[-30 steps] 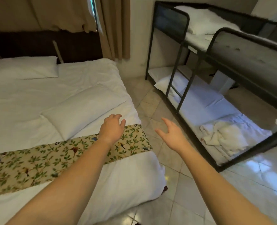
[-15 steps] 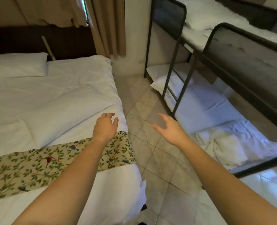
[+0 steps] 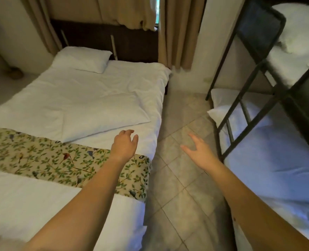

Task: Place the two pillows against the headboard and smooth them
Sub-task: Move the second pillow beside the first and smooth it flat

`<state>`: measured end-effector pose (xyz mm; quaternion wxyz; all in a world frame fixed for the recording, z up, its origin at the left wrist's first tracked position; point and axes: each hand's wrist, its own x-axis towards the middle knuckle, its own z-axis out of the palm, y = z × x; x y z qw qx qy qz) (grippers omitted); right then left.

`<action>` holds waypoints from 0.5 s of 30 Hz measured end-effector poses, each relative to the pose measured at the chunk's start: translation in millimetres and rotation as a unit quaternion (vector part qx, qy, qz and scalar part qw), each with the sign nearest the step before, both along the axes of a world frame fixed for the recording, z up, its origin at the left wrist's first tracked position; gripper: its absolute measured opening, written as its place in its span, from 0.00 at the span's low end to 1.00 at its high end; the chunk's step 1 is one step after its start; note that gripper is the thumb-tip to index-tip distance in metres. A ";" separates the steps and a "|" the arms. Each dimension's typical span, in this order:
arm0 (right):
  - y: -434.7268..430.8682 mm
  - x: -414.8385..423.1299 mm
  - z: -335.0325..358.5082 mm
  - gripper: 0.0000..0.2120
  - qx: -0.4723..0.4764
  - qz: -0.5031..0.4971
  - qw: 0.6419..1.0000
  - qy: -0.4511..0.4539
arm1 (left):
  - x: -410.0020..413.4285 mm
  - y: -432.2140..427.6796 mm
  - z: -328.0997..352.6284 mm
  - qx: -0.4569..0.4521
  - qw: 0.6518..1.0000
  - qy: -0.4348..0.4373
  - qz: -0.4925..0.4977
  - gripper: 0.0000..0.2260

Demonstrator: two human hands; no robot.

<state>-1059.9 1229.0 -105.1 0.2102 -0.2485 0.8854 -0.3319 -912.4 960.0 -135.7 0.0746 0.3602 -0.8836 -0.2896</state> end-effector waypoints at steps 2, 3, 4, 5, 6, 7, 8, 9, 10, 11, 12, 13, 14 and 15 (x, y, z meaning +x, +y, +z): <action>-1.9 -22.5 -0.6 0.36 0.002 0.034 0.999 0.007 | -5.8 7.4 -0.4 0.007 1.000 -0.005 0.025 0.22; -5.4 -34.8 -0.5 0.36 0.003 0.049 0.999 0.008 | -9.1 9.3 0.6 0.011 0.999 -0.005 0.038 0.23; -10.2 -46.4 1.2 0.37 0.009 0.062 0.998 0.010 | -12.8 10.1 1.8 0.015 0.998 -0.004 0.053 0.23; -15.8 -58.2 1.9 0.37 0.010 0.074 0.997 0.014 | -16.6 10.2 3.1 0.018 0.998 -0.003 0.068 0.23; -22.0 -69.7 1.9 0.37 0.009 0.087 0.996 0.018 | -20.7 9.5 4.1 0.018 0.997 -0.003 0.081 0.23; -29.3 -79.8 2.3 0.37 0.006 0.099 0.995 0.020 | -25.0 7.4 4.6 0.015 0.996 -0.006 0.092 0.22; -36.9 -88.8 3.2 0.37 0.003 0.110 0.994 0.019 | -29.6 4.0 4.9 0.011 0.995 -0.007 0.102 0.23; -45.8 -98.0 3.6 0.36 -0.005 0.123 0.992 0.018 | -34.4 -0.6 5.7 0.011 0.994 -0.005 0.113 0.23; -55.6 -107.1 3.9 0.35 -0.012 0.135 0.991 0.018 | -39.7 -6.2 6.4 0.014 0.992 -0.002 0.124 0.23; -66.6 -116.7 3.1 0.34 -0.019 0.148 0.989 0.017 | -45.4 -12.6 6.4 0.016 0.991 0.002 0.134 0.23; -78.1 -126.8 1.6 0.33 -0.022 0.158 0.987 0.017 | -51.6 -20.1 5.4 0.014 0.990 0.005 0.143 0.23; -90.7 -137.5 -1.2 0.34 -0.023 0.165 0.986 0.017 | -58.3 -28.3 4.3 0.009 0.989 0.004 0.149 0.23; -103.4 -148.3 -4.0 0.35 -0.021 0.171 0.985 0.014 | -65.8 -37.3 3.4 0.006 0.988 0.003 0.156 0.23; -116.1 -159.2 -6.4 0.36 -0.021 0.177 0.984 0.010 | -74.0 -47.4 2.2 0.004 0.986 0.003 0.165 0.22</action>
